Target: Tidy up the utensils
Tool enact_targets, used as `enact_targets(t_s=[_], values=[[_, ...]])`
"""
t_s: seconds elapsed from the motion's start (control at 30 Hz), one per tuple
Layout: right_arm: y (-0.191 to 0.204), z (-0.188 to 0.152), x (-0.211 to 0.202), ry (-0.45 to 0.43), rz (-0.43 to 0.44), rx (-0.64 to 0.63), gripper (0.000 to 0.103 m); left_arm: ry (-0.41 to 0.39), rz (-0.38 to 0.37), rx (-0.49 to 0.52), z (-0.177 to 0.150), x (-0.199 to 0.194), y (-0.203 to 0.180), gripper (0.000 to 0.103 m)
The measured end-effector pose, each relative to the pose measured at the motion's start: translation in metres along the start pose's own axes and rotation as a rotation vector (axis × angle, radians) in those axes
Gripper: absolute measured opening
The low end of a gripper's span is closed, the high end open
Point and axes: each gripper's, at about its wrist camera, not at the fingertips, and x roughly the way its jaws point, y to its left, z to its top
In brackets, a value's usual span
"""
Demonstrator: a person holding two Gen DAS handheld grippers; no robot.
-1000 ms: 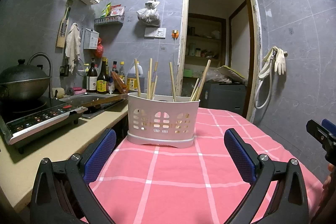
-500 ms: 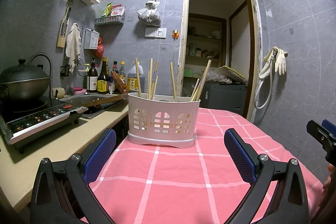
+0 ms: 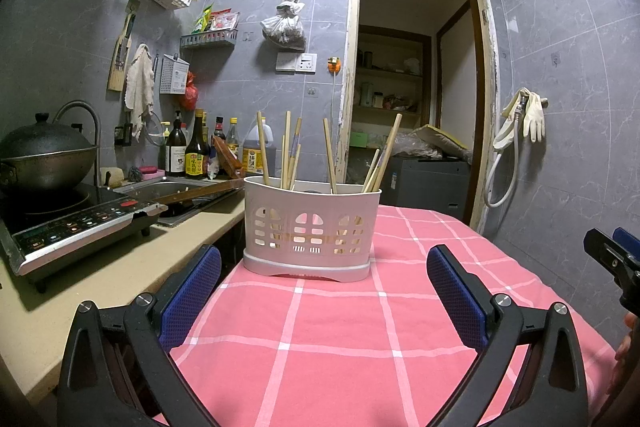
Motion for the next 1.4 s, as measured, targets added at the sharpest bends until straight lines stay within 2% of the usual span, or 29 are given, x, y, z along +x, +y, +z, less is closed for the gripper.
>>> enact_targets(t_s=[1.4], values=[[0.0007,0.0007,-0.0002,0.003,-0.001,0.002,0.103,-0.001,0.001,0.012,-0.0028,0.0001,0.0003,0.101]])
